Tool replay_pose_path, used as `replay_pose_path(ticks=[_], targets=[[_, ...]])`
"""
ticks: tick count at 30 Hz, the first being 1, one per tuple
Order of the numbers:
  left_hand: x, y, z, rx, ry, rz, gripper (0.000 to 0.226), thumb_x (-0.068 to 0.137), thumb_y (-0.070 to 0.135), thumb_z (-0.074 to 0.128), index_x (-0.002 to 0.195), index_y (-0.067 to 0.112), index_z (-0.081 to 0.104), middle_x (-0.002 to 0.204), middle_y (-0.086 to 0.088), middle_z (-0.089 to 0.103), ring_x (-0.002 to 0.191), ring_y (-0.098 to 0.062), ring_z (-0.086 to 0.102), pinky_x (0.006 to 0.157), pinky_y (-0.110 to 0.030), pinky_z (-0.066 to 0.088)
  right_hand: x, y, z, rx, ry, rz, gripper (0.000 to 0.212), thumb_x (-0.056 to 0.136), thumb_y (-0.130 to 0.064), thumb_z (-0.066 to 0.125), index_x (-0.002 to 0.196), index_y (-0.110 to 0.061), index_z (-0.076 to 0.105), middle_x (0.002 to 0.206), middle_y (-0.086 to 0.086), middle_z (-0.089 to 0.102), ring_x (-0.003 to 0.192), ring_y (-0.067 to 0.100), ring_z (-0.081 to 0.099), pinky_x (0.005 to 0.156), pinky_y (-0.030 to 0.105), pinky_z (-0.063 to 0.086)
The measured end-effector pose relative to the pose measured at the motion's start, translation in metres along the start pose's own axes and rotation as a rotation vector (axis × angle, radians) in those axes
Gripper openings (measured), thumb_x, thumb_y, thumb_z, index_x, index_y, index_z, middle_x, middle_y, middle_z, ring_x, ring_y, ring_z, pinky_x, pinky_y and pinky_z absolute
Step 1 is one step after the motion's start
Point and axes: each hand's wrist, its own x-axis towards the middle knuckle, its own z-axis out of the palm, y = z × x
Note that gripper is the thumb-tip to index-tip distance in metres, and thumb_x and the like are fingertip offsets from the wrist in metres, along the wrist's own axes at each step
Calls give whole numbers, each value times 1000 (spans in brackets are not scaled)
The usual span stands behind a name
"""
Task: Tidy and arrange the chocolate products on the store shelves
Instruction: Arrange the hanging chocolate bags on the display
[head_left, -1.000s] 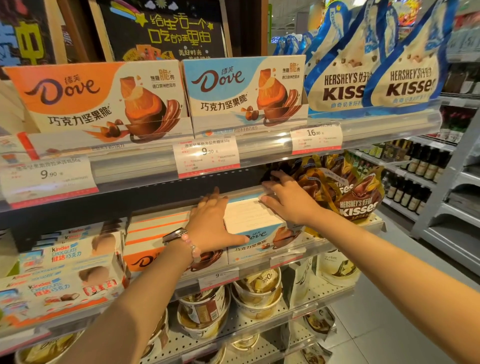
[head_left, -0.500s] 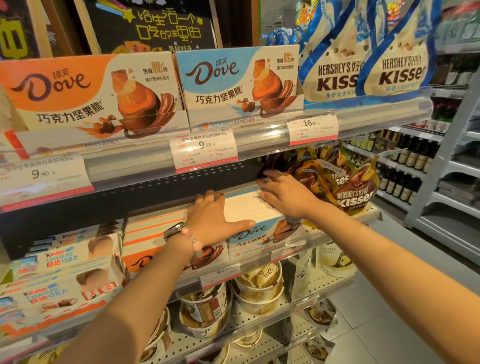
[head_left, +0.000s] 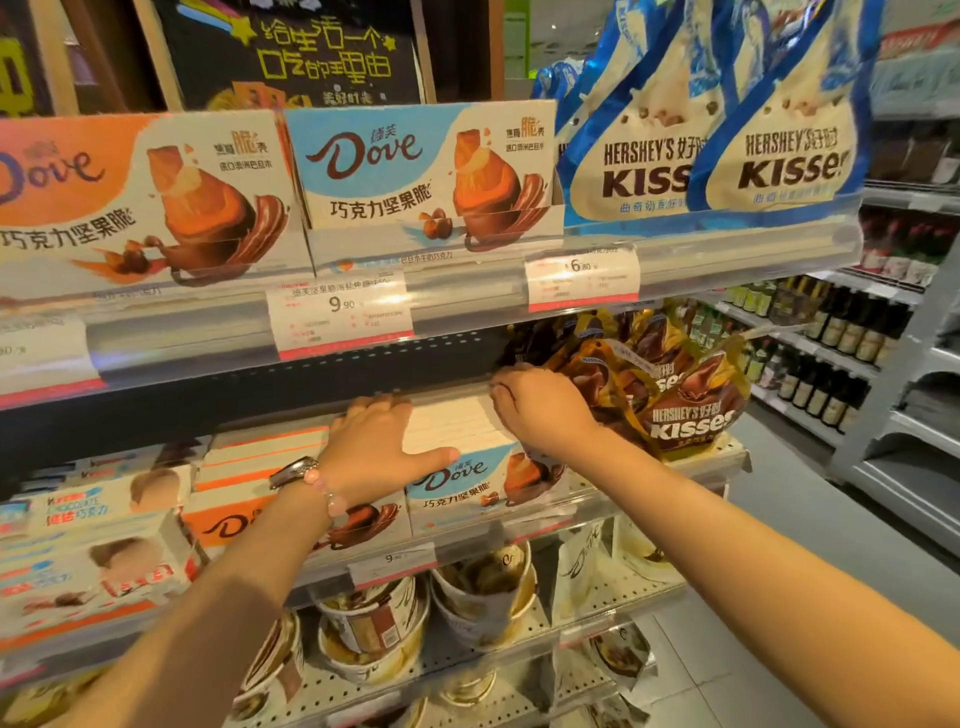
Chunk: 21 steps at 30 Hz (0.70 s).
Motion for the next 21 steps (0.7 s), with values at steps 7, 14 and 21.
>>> replay_pose_path(ticks=[7, 14, 21], targets=[[-3, 21, -4, -102, 40, -35, 77, 68, 64, 54, 132, 24, 46, 135, -2, 48, 123, -23, 41, 99, -37, 40, -33, -8, -23, 297, 185, -219, 23, 90, -13, 48, 108, -5, 61, 101, 11, 62, 90, 26, 59, 74, 38, 49], [22, 88, 6, -320, 185, 64, 74, 75, 36, 74, 138, 18, 40, 141, 1, 41, 129, -13, 39, 99, -18, 27, -83, 52, -61, 381, 401, -332, 20, 85, -3, 54, 103, 0, 62, 101, 13, 61, 97, 24, 56, 85, 32, 46], [66, 150, 20, -566, 98, 78, 85, 61, 36, 84, 134, 18, 43, 127, 9, 48, 116, -4, 46, 93, -16, 34, -108, 144, -86, 429, 558, -106, 18, 85, -18, 56, 100, -17, 46, 97, -3, 48, 89, 15, 48, 79, 25, 40]])
